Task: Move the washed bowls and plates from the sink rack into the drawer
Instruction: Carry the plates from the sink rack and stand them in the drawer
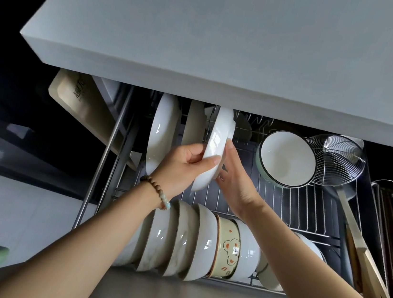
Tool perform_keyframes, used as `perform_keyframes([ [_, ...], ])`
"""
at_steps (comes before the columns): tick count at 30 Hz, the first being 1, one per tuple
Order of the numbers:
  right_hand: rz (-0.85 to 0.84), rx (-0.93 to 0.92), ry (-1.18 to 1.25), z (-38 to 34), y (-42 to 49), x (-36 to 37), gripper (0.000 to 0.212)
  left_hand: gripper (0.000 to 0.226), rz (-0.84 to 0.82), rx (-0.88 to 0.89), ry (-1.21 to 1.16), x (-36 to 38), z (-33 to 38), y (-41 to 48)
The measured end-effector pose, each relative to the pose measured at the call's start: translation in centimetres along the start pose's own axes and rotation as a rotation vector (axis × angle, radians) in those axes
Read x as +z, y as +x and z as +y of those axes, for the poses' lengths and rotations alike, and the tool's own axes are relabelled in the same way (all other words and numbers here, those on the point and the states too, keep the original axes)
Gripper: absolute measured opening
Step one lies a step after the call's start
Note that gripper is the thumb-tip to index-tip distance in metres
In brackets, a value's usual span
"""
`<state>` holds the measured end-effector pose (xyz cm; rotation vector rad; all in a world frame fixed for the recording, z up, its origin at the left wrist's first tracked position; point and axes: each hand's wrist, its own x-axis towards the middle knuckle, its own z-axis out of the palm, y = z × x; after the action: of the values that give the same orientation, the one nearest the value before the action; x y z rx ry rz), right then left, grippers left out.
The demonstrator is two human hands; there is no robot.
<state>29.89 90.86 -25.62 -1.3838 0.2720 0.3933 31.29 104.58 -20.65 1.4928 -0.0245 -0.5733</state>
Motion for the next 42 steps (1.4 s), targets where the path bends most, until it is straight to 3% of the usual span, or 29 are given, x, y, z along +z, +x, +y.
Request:
perform_keyframes([
  [12, -0.007, 0.026, -0.008, 0.1, 0.5, 0.4, 0.07, 0.024, -0.004, -0.017, -0.084, -0.6, 0.2, -0.7],
  [17, 0.009, 0.063, 0.002, 0.2, 1.9, 0.7, 0.093, 0.028, 0.051, -0.036, -0.089, -0.9, 0.1, -0.2],
  [26, 0.009, 0.083, 0.0, 0.5, 3.7, 0.9, 0.069, 0.026, 0.098, -0.032, 0.017, -1.3, -0.8, 1.7],
  [34, -0.006, 0.108, 0.035, 1.5, 4.6, 0.5, 0.081, 0.013, 0.089, 0.009, 0.145, -1.1, -0.9, 1.8],
  [42, -0.005, 0.127, 0.042, 1.5, 5.3, 0.3, 0.08, 0.027, 0.027, 0.031, 0.181, -1.1, -0.2, 1.7],
])
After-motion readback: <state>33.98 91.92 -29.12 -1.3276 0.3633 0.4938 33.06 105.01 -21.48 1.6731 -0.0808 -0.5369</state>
